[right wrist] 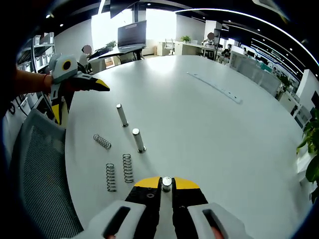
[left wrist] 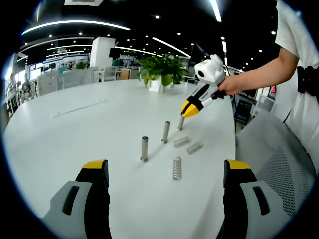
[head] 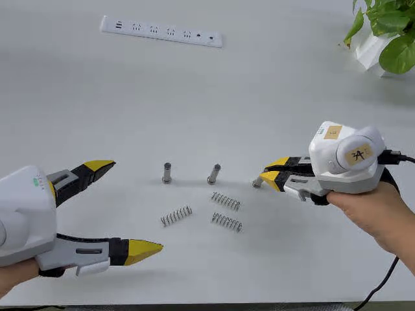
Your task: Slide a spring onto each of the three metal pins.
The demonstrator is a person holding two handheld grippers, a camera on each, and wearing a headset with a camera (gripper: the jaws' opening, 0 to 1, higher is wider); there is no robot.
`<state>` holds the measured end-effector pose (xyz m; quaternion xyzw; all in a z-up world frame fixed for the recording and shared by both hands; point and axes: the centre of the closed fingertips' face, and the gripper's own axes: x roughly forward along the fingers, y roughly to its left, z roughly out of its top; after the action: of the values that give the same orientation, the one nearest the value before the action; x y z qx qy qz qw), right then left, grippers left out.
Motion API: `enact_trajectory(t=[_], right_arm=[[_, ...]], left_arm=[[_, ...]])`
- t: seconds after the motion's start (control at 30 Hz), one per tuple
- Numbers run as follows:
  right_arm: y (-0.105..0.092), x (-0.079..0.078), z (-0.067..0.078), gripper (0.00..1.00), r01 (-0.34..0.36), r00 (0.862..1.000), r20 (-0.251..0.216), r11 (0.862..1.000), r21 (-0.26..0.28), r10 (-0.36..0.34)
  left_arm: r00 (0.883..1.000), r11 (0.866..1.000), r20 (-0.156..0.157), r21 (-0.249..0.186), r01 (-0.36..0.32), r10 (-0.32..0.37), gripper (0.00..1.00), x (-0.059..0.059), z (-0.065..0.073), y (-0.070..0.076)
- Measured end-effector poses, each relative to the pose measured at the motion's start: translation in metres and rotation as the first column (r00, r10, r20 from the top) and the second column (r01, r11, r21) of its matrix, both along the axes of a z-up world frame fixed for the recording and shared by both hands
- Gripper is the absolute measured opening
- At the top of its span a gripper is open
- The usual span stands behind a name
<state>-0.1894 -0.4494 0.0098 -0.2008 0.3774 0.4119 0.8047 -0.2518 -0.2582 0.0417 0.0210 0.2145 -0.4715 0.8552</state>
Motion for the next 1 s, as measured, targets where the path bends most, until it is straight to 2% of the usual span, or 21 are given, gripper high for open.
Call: enact_trajectory(t=[0.6,1.0], right_arm=[[0.0023,-0.0016,0.0014,0.06,0.013,1.0,-0.014,1.0,0.022,-0.013],[-0.0001,-0.0011,0.0065,0.14,0.031,1.0,0.005,0.999,0.036,-0.031]], left_arm=[[1.0,1.0,0.003,-0.003,-0.001,0.001,0.95,0.0006,0.0007,0.0007],[1.0,1.0,0.003,0.002,0.004,-0.004,0.94,-0.0013,0.0014,0.0002]])
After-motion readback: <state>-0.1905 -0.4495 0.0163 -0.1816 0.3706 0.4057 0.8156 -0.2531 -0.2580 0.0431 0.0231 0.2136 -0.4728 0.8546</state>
